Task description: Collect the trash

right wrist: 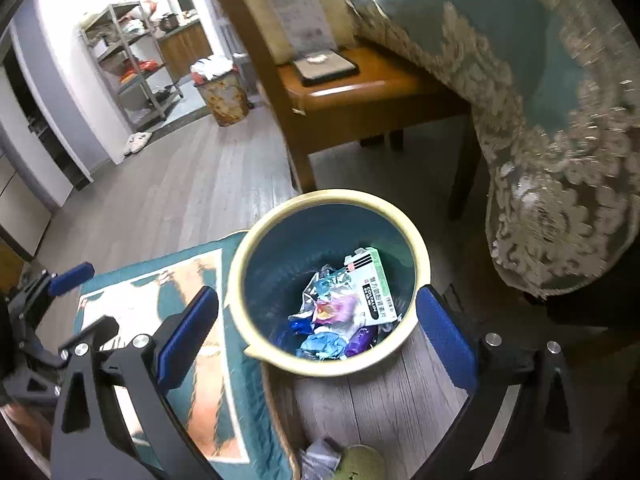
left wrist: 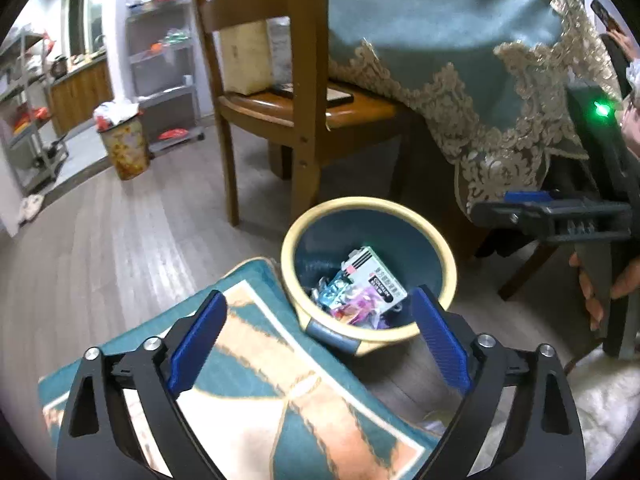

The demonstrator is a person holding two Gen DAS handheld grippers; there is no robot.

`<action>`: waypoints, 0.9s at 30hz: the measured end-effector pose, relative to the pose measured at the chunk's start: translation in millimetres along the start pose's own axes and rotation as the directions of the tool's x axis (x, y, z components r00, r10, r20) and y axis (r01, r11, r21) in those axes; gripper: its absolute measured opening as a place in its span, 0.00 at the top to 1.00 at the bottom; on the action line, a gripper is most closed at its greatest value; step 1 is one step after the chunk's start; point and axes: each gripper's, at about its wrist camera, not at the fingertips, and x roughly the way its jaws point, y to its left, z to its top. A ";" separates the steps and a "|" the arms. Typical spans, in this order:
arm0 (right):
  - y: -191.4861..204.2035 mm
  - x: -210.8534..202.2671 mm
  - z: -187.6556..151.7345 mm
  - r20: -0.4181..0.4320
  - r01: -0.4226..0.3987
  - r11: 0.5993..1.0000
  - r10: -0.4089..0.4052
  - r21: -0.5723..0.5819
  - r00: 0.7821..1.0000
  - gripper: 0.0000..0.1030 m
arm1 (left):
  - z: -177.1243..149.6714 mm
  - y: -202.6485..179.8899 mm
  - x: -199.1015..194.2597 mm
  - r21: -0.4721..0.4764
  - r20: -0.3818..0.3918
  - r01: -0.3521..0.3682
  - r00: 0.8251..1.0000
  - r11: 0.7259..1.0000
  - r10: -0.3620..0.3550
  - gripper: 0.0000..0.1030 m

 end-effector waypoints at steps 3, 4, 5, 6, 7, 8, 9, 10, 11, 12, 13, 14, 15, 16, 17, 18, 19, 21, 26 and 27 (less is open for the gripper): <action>17.1 -23.7 -18.7 0.044 0.019 0.999 -0.018 -0.039 0.999 0.06 | -7.0 -3.9 -24.0 0.011 0.008 -0.038 0.999 0.999 0.037 0.07; 20.3 -27.9 -21.9 0.052 0.027 0.999 -0.025 -0.044 0.998 0.06 | -9.3 -5.5 -31.0 0.014 0.012 -0.043 0.999 0.999 0.043 0.07; 26.4 -34.5 -28.3 0.062 0.036 0.998 -0.033 -0.050 0.998 0.06 | -12.3 -7.4 -39.6 0.014 0.020 -0.052 0.998 0.999 0.052 0.06; 30.9 -39.8 -31.4 0.068 0.037 0.998 -0.033 -0.055 0.997 0.06 | -16.3 -9.9 -49.9 0.014 0.032 -0.067 0.997 0.998 0.067 0.05; 34.4 -45.9 -35.7 0.082 0.039 0.997 -0.034 -0.061 0.996 0.06 | -19.0 -11.8 -54.8 0.015 0.036 -0.076 0.996 0.997 0.076 0.05; 38.5 -50.8 -38.3 0.098 0.044 0.997 -0.037 -0.069 0.995 0.06 | -23.3 -14.7 -62.6 0.018 0.043 -0.089 0.995 0.996 0.088 0.05; 43.0 -57.9 -42.6 0.117 0.052 0.996 -0.043 -0.078 0.992 0.06 | -26.3 -16.9 -68.7 0.020 0.046 -0.096 0.994 0.995 0.095 0.05; 46.2 -63.1 -45.9 0.134 0.062 0.995 -0.051 -0.080 0.990 0.06 | -29.9 -19.1 -75.8 0.021 0.048 -0.104 0.994 0.994 0.103 0.05; 48.0 -67.4 -48.3 0.145 0.073 0.994 -0.061 -0.080 0.987 0.06 | -33.2 -20.7 -82.1 0.021 0.053 -0.108 0.993 0.994 0.107 0.05; 50.7 -71.3 -51.7 0.156 0.095 0.992 -0.082 -0.077 0.984 0.06 | -35.1 -21.6 -85.8 0.021 0.056 -0.108 0.993 0.994 0.107 0.05; 52.3 -73.4 -54.4 0.157 0.114 0.991 -0.102 -0.074 0.982 0.06 | -36.9 -21.7 -89.2 0.023 0.059 -0.107 0.993 0.994 0.105 0.05; 54.1 -74.2 -56.5 0.157 0.131 0.989 -0.118 -0.073 0.980 0.06 | -38.0 -20.5 -92.0 0.022 0.061 -0.107 0.993 0.994 0.105 0.05; 54.3 -74.0 -58.4 0.157 0.136 0.988 -0.124 -0.071 0.980 0.06 | -38.5 -18.3 -93.9 0.011 0.064 -0.117 0.991 0.993 0.116 0.05; 54.9 -74.3 -59.0 0.157 0.134 0.989 -0.122 -0.068 0.980 0.06 | -39.4 -15.5 -95.7 -0.005 0.068 -0.123 0.990 0.992 0.123 0.05; 54.8 -74.3 -59.4 0.158 0.133 0.989 -0.121 -0.068 0.980 0.06 | -39.4 -13.8 -97.2 -0.020 0.069 -0.122 0.990 0.992 0.123 0.05; 55.1 -74.9 -59.8 0.159 0.140 0.988 -0.128 -0.066 0.979 0.06 | -39.6 -11.4 -98.4 -0.039 0.070 -0.117 0.990 0.992 0.120 0.05; 55.5 -75.4 -60.1 0.159 0.147 0.987 -0.136 -0.064 0.978 0.06 | -39.5 -8.5 -99.5 -0.060 0.067 -0.112 0.991 0.992 0.116 0.05; 53.8 -76.2 -60.9 0.158 0.152 0.987 -0.143 -0.051 0.977 0.06 | -40.1 -5.0 -102.2 -0.088 0.068 -0.114 0.990 0.990 0.120 0.05; 48.9 -75.5 -61.5 0.149 0.164 0.986 -0.159 -0.023 0.976 0.06 | -44.4 -10.3 -100.6 -0.030 0.066 -0.185 0.980 0.982 0.187 0.05; 48.0 -74.9 -60.9 0.147 0.165 0.986 -0.161 -0.019 0.976 0.06 | -45.0 -10.7 -98.5 -0.031 0.062 -0.199 0.978 0.979 0.201 0.05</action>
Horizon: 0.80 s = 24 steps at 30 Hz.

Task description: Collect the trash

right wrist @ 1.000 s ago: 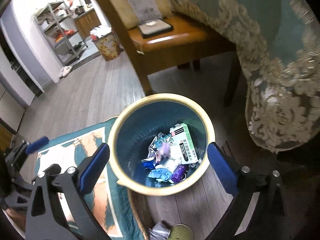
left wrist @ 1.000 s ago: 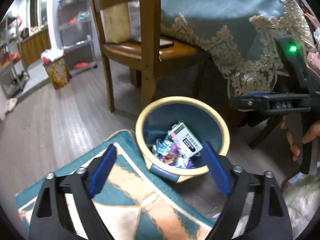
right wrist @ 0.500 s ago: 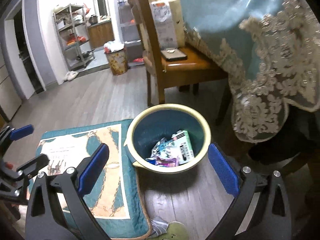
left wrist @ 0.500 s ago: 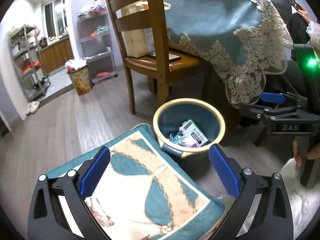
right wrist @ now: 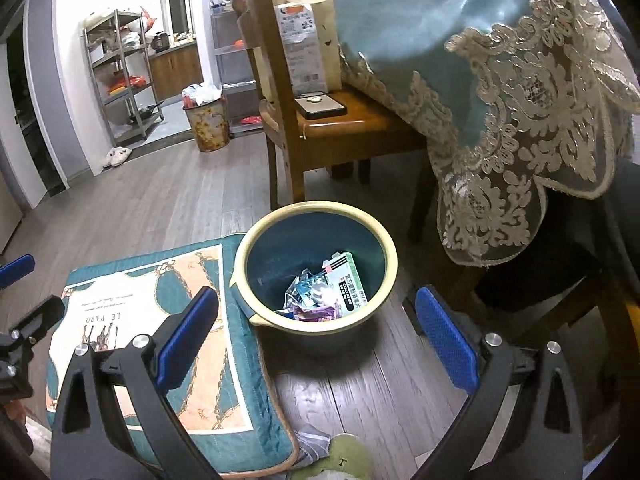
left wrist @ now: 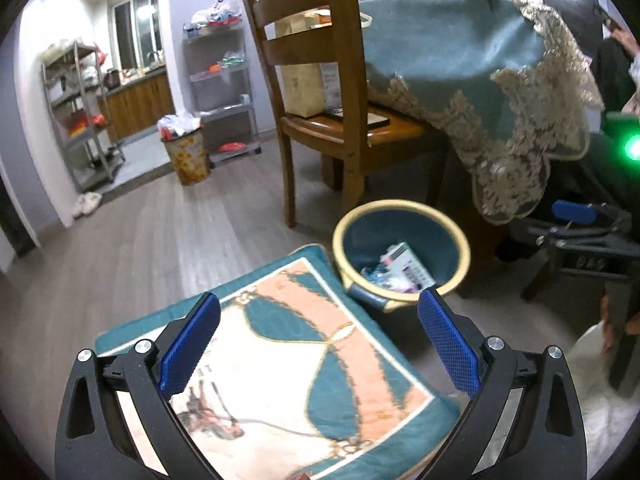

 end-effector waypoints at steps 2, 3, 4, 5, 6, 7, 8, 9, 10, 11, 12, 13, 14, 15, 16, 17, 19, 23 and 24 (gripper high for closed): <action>-1.6 1.9 0.3 -0.006 0.002 1.000 -0.002 0.011 1.000 0.06 | 0.2 -1.3 5.4 -0.008 -0.009 -0.014 1.000 1.000 0.014 0.05; -2.8 2.9 0.4 -0.011 0.001 1.000 -0.001 0.020 1.000 0.06 | 0.7 -2.8 7.3 -0.007 -0.011 -0.013 1.000 1.000 0.013 0.05; -3.8 3.5 0.4 -0.014 0.001 1.000 0.000 0.027 1.000 0.06 | 1.4 -4.7 9.1 -0.008 -0.011 -0.010 1.000 1.000 0.009 0.05; -3.9 4.0 0.2 -0.016 0.002 1.000 -0.002 0.030 1.000 0.06 | 2.1 -6.1 9.8 -0.012 -0.009 -0.003 1.000 1.000 0.003 0.05; -3.4 4.9 0.1 -0.020 0.005 1.000 -0.005 0.028 1.000 0.06 | 2.1 -7.3 10.2 -0.019 -0.008 0.007 1.000 1.000 -0.007 0.05; -2.9 5.4 0.1 -0.023 0.006 1.000 -0.006 0.024 1.000 0.06 | 2.1 -8.7 11.4 -0.025 -0.011 0.022 1.000 0.999 -0.023 0.05; -1.7 5.7 0.0 -0.024 0.009 1.000 -0.009 0.016 1.000 0.06 | 2.2 -9.8 12.3 -0.028 -0.014 0.031 0.999 0.999 -0.032 0.05; -1.8 6.2 0.0 -0.023 0.010 1.000 -0.009 0.013 1.000 0.06 | 2.3 -11.4 13.2 -0.027 -0.016 0.036 0.999 0.999 -0.037 0.05; -1.7 6.1 0.0 -0.022 0.011 1.000 -0.011 0.010 1.000 0.06 | 2.3 -12.5 13.7 -0.026 -0.016 0.036 0.999 0.999 -0.036 0.05; -1.9 6.1 -0.1 -0.022 0.012 1.000 -0.012 0.009 1.000 0.06 | 2.4 -14.1 14.4 -0.025 -0.016 0.034 0.999 0.999 -0.034 0.05; -1.8 6.8 -0.2 -0.026 0.010 1.000 -0.010 0.008 1.000 0.06 | 2.6 -14.8 14.6 -0.023 -0.017 0.033 0.999 0.999 -0.034 0.05; -1.9 7.5 -0.4 -0.029 0.008 1.000 -0.008 0.007 1.000 0.06 | 3.3 -15.5 15.5 -0.025 -0.018 0.033 0.999 0.999 -0.033 0.05; -1.6 7.8 -0.3 -0.032 0.006 1.000 -0.006 0.005 0.999 0.06 | 3.6 -15.5 16.4 -0.026 -0.020 0.033 0.999 0.999 -0.034 0.05; -1.9 8.3 -0.3 -0.035 0.003 1.000 -0.003 0.005 0.999 0.06 | 2.9 -15.7 16.9 -0.026 -0.022 0.033 0.999 0.999 -0.034 0.05; -2.3 9.1 -0.2 -0.038 0.001 1.000 -0.001 0.005 0.999 0.06 | 1.8 -16.0 17.0 -0.025 -0.022 0.030 0.999 0.999 -0.030 0.05; -2.2 9.4 -0.4 -0.039 0.000 1.000 0.000 0.005 0.999 0.06 | 1.4 -16.1 17.5 -0.024 -0.026 0.028 0.999 0.999 -0.028 0.05; -2.4 9.7 -0.2 -0.039 -0.001 1.000 0.001 0.008 0.999 0.06 | 1.5 -17.5 20.5 -0.023 -0.037 0.030 0.999 0.999 -0.031 0.05; -1.5 11.1 -0.2 -0.044 -0.001 1.000 0.001 0.005 0.999 0.06 | 1.0 -18.4 22.0 -0.019 -0.042 0.030 0.999 0.999 -0.031 0.05; -1.1 10.9 -0.4 -0.043 -0.001 1.000 0.001 0.005 0.999 0.06 | 0.3 -19.2 22.6 -0.014 -0.043 0.026 0.999 1.000 -0.026 0.05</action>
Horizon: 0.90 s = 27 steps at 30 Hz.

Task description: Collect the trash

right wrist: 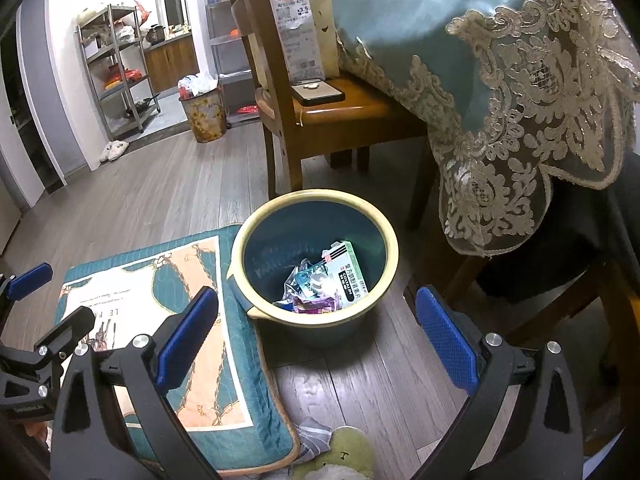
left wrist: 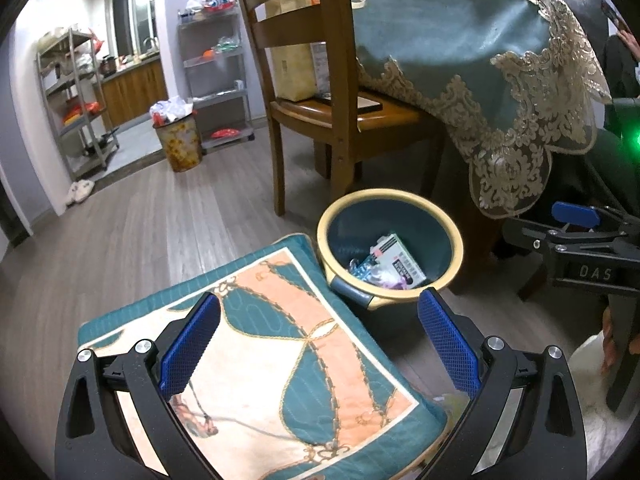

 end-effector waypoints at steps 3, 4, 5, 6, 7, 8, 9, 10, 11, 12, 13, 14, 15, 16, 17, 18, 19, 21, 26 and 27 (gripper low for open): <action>0.5 0.2 -0.3 -0.002 0.001 1.000 -0.001 0.002 1.000 0.06 | 0.6 -1.0 1.2 0.004 -0.001 -0.007 1.000 1.000 0.007 0.05; 0.0 0.1 0.0 -0.001 0.001 1.000 -0.001 0.001 1.000 0.06 | 0.8 -1.0 1.0 0.000 -0.001 -0.005 1.000 1.000 0.005 0.05; -0.1 0.1 0.1 -0.001 0.001 1.000 -0.001 0.000 1.000 0.06 | 1.0 0.2 1.0 -0.003 0.000 -0.001 1.000 1.000 0.001 0.05; 0.1 0.1 0.1 -0.001 0.001 1.000 -0.001 0.000 1.000 0.06 | 1.0 0.7 0.6 -0.006 0.000 0.002 1.000 1.000 -0.002 0.05; -0.1 0.0 0.0 0.000 0.000 1.000 0.000 0.000 1.000 0.06 | 1.1 0.7 0.4 -0.008 0.000 0.004 1.000 1.000 -0.004 0.05; 0.3 0.0 0.0 0.001 0.000 1.000 0.000 0.000 1.000 0.06 | 1.1 1.0 0.1 -0.009 0.000 0.004 1.000 1.000 -0.004 0.05; 0.6 0.2 0.0 0.000 0.000 1.000 0.000 0.000 1.000 0.06 | 1.1 0.5 -0.1 -0.010 -0.001 0.005 1.000 1.000 -0.005 0.05; 0.6 0.1 -0.1 -0.001 0.001 1.000 -0.001 0.000 1.000 0.06 | 1.0 1.0 0.0 -0.009 -0.001 0.004 1.000 1.000 -0.004 0.05; 0.9 0.2 -0.2 -0.002 0.002 1.000 -0.002 0.000 1.000 0.06 | 1.0 1.0 -0.1 -0.011 -0.001 0.003 1.000 1.000 -0.003 0.05; 0.6 -0.3 -0.2 0.000 0.001 1.000 -0.001 0.001 1.000 0.06 | 0.7 1.6 -0.7 -0.013 0.000 0.005 1.000 1.000 -0.005 0.05; 0.7 -0.4 -0.2 0.000 0.001 1.000 -0.001 0.001 1.000 0.06 | 0.7 1.7 -0.8 -0.014 -0.001 0.005 1.000 1.000 -0.005 0.05; 0.4 -0.1 -0.1 0.000 0.000 1.000 0.000 0.001 1.000 0.06 | 0.8 1.6 -1.3 -0.015 -0.001 0.001 1.000 1.000 -0.001 0.05; 0.3 0.0 0.0 0.000 0.000 1.000 0.000 0.001 1.000 0.06 | 0.4 2.1 -1.6 -0.013 0.001 0.000 1.000 1.000 0.000 0.05; 0.2 0.1 0.1 0.000 0.000 1.000 0.000 0.001 1.000 0.06 | 0.3 2.1 -2.2 -0.015 0.002 -0.002 1.000 1.000 0.002 0.05; 0.0 0.1 0.2 0.000 0.000 1.000 0.000 0.000 1.000 0.06 | 0.3 2.1 -2.8 -0.017 0.003 -0.003 1.000 1.000 0.003 0.05; 0.1 0.2 0.3 0.000 0.000 1.000 0.000 0.001 1.000 0.06 | 0.7 3.0 -3.2 -0.018 0.003 -0.002 1.000 1.000 0.002 0.05; -0.3 0.5 0.5 0.000 -0.001 1.000 0.001 0.000 1.000 0.06 | 0.5 2.5 -3.9 -0.018 0.004 -0.002 1.000 1.000 0.003 0.05; 0.4 0.5 0.5 -0.001 0.000 1.000 0.000 0.001 1.000 0.06 | 0.3 3.1 -3.5 -0.018 0.004 -0.004 1.000 1.000 0.004 0.05; 0.7 0.2 0.2 0.000 0.001 1.000 -0.001 -0.001 1.000 0.06 | 0.1 3.7 -4.4 -0.027 0.000 0.009 1.000 1.000 -0.009 0.05; 1.1 0.3 0.1 0.000 0.002 1.000 -0.002 -0.003 1.000 0.06 | 0.4 4.0 -4.6 -0.027 0.000 0.011 1.000 1.000 -0.011 0.05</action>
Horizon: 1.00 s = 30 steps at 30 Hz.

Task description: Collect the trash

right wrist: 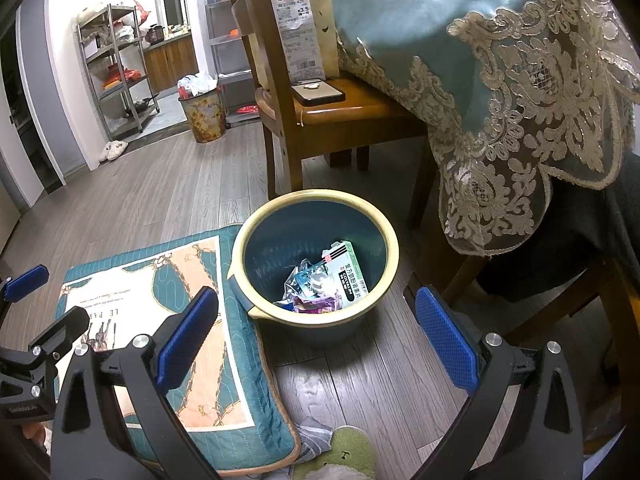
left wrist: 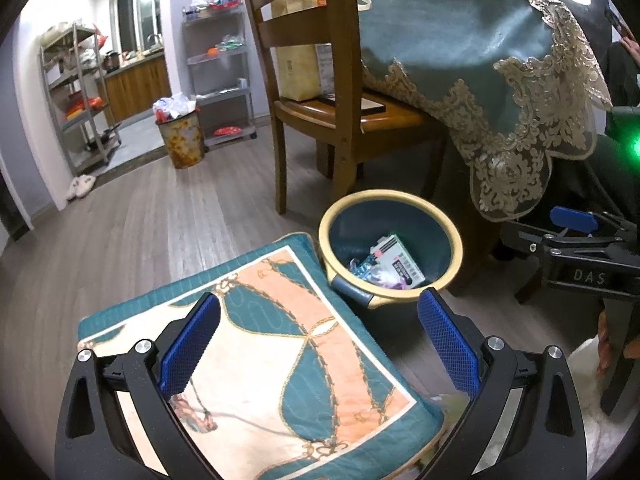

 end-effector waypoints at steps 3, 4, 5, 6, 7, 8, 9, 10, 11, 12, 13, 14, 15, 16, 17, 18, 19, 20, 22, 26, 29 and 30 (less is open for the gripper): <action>0.1 -0.7 -0.4 0.001 0.002 1.000 -0.002 0.003 1.000 0.06 | 0.1 -0.4 -0.5 0.005 0.003 -0.009 1.000 1.000 0.009 0.05; 0.4 -0.9 -0.5 0.001 0.002 1.000 -0.002 0.005 1.000 0.06 | -0.1 -0.3 -0.6 0.005 0.003 -0.011 1.000 1.000 0.011 0.05; 0.0 -0.5 -0.4 0.000 0.002 1.000 -0.002 0.007 1.000 0.06 | -0.4 -0.5 -0.4 0.006 0.003 -0.013 1.000 1.000 0.013 0.05; 0.0 -0.8 -0.9 0.000 0.003 1.000 -0.003 0.009 1.000 0.06 | -0.6 -0.4 -0.6 0.008 0.002 -0.016 1.000 1.000 0.016 0.05; 0.1 -1.1 -1.0 -0.001 0.004 1.000 -0.004 0.011 1.000 0.06 | -0.4 -1.0 -0.2 0.009 0.001 -0.018 1.000 1.000 0.018 0.05; -0.2 -0.8 -0.8 -0.001 0.004 1.000 -0.004 0.013 1.000 0.06 | 0.2 -1.2 0.4 0.010 0.002 -0.019 1.000 1.000 0.019 0.05; -0.2 -1.0 -0.8 0.000 0.004 1.000 -0.004 0.012 1.000 0.06 | 0.2 -1.1 0.4 0.010 0.001 -0.018 1.000 1.000 0.018 0.05; -0.3 -0.8 -0.6 0.000 0.003 1.000 -0.003 0.010 1.000 0.06 | 0.2 -1.1 0.2 0.010 0.001 -0.018 1.000 1.000 0.018 0.05; 0.1 -1.0 -0.6 0.000 0.004 1.000 -0.004 0.009 1.000 0.06 | 0.2 -1.1 0.4 0.009 0.001 -0.017 1.000 1.000 0.017 0.05; 0.2 -0.7 -0.6 -0.001 0.004 1.000 -0.004 0.008 1.000 0.06 | 0.1 -1.1 0.4 0.010 0.001 -0.018 1.000 1.000 0.018 0.05; 0.6 -1.4 -1.0 0.000 0.006 1.000 -0.006 0.009 1.000 0.06 | 0.0 -1.1 0.3 0.011 0.001 -0.020 1.000 1.000 0.020 0.05; 0.6 -1.5 -1.1 0.000 0.005 1.000 -0.005 0.010 1.000 0.06 | 0.2 -1.5 0.2 0.011 0.002 -0.021 1.000 1.000 0.021 0.05; 0.5 -1.3 -1.0 0.000 0.005 1.000 -0.005 0.010 1.000 0.06 | 0.3 -1.6 0.2 0.012 0.002 -0.021 1.000 1.000 0.021 0.05; 0.5 -1.2 -1.0 0.000 0.006 1.000 -0.006 0.010 1.000 0.06 | 0.1 -1.3 -0.1 0.011 0.002 -0.021 1.000 1.000 0.021 0.05; 0.2 -0.9 -0.8 0.000 0.006 1.000 -0.006 0.011 1.000 0.06 | 0.1 -1.3 0.0 0.010 0.002 -0.020 1.000 1.000 0.020 0.05; 0.1 -0.8 -0.6 0.000 0.004 1.000 -0.004 0.010 1.000 0.06 | 0.0 -1.1 -0.2 0.010 0.002 -0.019 1.000 1.000 0.019 0.05; 0.1 -0.8 -0.5 0.000 0.005 1.000 -0.005 0.009 1.000 0.06 | 0.0 -1.1 -0.2 0.010 0.002 -0.020 1.000 1.000 0.020 0.05; -0.1 -0.6 -0.4 0.000 0.005 1.000 -0.005 0.009 1.000 0.06 | -0.1 -1.0 -0.2 0.010 0.002 -0.021 1.000 1.000 0.021 0.05; 0.6 -0.7 -0.7 -0.001 0.006 1.000 -0.006 0.010 1.000 0.06 | 0.0 -0.5 0.3 0.009 0.001 -0.021 1.000 1.000 0.021 0.05; 0.4 -0.9 -0.6 0.000 0.006 1.000 -0.006 0.009 1.000 0.06 | -0.4 0.2 -1.0 0.015 0.003 -0.025 1.000 1.000 0.025 0.05; 0.9 -1.2 -1.2 -0.001 0.008 1.000 -0.008 0.009 1.000 0.06 | -0.1 0.6 -1.3 0.014 0.005 -0.030 1.000 0.999 0.029 0.05; 0.8 -1.2 -1.1 -0.001 0.008 1.000 -0.008 0.008 1.000 0.06 | 0.0 1.7 -1.3 0.010 0.004 -0.028 1.000 1.000 0.028 0.05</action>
